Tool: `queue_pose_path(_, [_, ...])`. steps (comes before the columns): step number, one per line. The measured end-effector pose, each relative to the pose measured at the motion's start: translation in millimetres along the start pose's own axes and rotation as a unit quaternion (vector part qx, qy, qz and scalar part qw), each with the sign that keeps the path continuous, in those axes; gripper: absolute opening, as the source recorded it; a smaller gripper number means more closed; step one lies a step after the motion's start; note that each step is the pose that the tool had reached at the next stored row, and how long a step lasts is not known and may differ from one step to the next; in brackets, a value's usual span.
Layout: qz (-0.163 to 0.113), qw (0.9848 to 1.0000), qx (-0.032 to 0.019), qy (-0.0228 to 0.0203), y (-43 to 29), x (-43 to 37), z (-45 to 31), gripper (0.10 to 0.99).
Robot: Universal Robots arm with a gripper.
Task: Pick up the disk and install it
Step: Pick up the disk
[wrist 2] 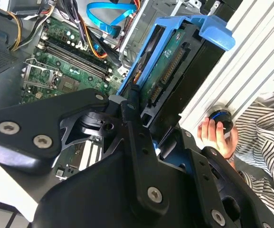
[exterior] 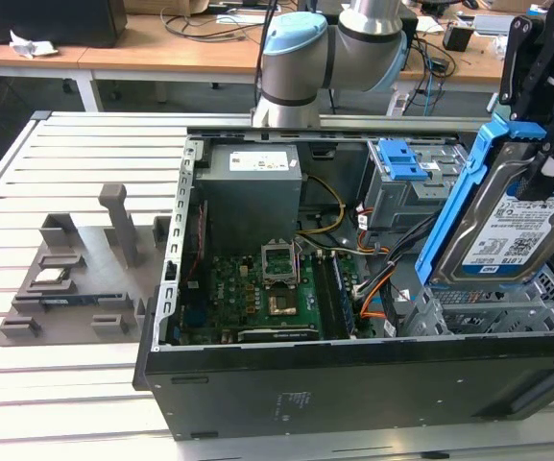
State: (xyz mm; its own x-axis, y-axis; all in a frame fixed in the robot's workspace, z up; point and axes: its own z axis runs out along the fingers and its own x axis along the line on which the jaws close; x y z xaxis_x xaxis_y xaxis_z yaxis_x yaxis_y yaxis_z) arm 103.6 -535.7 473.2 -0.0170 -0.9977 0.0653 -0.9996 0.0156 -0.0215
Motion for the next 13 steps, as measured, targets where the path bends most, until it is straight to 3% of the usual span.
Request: queue_pose_path(13, [0.0, 1.0, -0.0003, 0.004, -13.0, -2.6, 16.3, 0.365])
